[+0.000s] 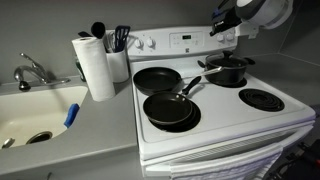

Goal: Press a button on the stove

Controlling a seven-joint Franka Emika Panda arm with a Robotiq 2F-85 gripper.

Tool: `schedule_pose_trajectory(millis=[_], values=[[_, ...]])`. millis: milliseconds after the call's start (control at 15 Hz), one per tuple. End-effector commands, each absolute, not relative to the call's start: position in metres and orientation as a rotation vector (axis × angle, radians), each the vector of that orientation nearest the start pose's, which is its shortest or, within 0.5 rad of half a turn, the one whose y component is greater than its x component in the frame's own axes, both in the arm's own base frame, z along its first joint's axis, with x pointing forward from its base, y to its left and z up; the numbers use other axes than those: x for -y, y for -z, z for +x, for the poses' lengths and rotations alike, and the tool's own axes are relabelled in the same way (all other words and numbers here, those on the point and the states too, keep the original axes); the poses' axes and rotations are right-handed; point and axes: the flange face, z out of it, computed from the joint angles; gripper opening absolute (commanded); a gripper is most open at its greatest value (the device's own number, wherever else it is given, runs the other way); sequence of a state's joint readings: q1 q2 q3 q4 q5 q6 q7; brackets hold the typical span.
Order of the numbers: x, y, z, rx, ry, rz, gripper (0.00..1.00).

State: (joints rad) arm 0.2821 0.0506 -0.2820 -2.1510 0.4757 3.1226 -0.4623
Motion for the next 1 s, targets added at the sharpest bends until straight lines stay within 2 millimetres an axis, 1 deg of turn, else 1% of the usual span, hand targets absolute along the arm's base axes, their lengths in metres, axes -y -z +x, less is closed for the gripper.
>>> schedule_pose_trajectory(millis=[0,133,400,667,933], values=[[0.036,-0.480,0.589,0.048,1.384,-2.800,0.00],[0.039,-0.476,0.591,0.058,1.376,-2.794,0.00],[0.056,-0.468,0.597,0.082,1.358,-2.786,0.00],[0.078,-0.456,0.614,0.124,1.341,-2.762,0.00],[0.097,-0.432,0.636,0.158,1.314,-2.741,0.00]])
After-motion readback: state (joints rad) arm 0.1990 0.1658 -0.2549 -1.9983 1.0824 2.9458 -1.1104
